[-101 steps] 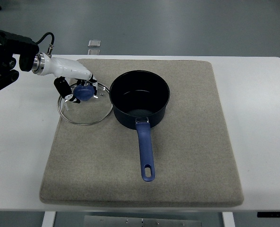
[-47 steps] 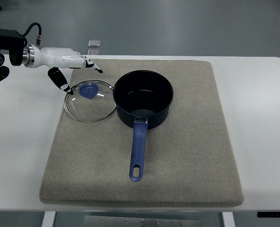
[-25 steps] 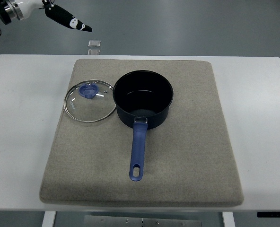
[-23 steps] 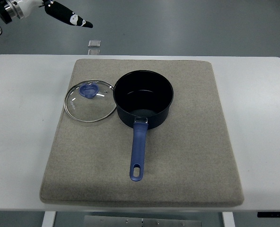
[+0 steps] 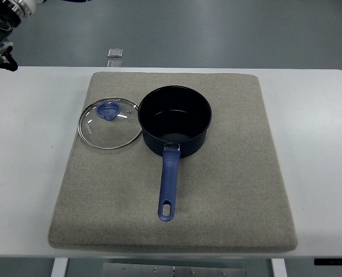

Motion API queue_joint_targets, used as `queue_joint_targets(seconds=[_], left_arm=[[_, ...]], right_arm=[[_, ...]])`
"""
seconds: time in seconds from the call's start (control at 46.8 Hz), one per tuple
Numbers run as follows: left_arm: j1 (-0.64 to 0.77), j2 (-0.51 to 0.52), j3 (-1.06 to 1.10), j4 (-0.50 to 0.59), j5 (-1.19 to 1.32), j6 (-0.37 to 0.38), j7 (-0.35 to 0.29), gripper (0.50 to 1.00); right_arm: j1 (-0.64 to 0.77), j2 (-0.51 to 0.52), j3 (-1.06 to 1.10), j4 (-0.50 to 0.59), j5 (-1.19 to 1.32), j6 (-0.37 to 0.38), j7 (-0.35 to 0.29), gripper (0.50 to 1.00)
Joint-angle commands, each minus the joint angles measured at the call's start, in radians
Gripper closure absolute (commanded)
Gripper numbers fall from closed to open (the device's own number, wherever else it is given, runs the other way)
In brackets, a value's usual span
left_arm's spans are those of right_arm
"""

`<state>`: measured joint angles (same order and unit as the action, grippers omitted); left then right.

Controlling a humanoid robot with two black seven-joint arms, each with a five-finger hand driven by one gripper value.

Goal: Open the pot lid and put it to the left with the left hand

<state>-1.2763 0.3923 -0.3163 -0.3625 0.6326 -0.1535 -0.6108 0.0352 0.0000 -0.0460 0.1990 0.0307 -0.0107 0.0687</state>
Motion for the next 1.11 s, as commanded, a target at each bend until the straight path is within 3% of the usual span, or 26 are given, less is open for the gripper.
queue_joint_targets(seconds=[0.0,0.149,0.683,1.004,1.089], left_arm=[[0.005,-0.004,0.003,0.03,-0.083,-0.032,0.0,0.538],[0.044,-0.021,0.009,0.066,-0.237,-0.104,0.0,0.538],[0.192,-0.084,0.0,0.099,-0.622,-0.23,0.0,0.54],[0.245,-0.133,-0.075,0.188,-0.669,-0.212,0.0,0.544],[0.247,-0.145,-0.081,0.195,-0.669,-0.167,0.0,0.553]], right_arm=[[0.0,0.0,0.0,0.0,0.0,0.0,0.0,0.583],[0.0,0.0,0.0,0.0,0.0,0.0,0.0,0.583],[0.0,0.0,0.0,-0.001,0.0,0.0,0.0,0.583],[0.0,0.0,0.0,0.0,0.0,0.0,0.0,0.583],[0.0,0.0,0.0,0.0,0.0,0.0,0.0,0.583]])
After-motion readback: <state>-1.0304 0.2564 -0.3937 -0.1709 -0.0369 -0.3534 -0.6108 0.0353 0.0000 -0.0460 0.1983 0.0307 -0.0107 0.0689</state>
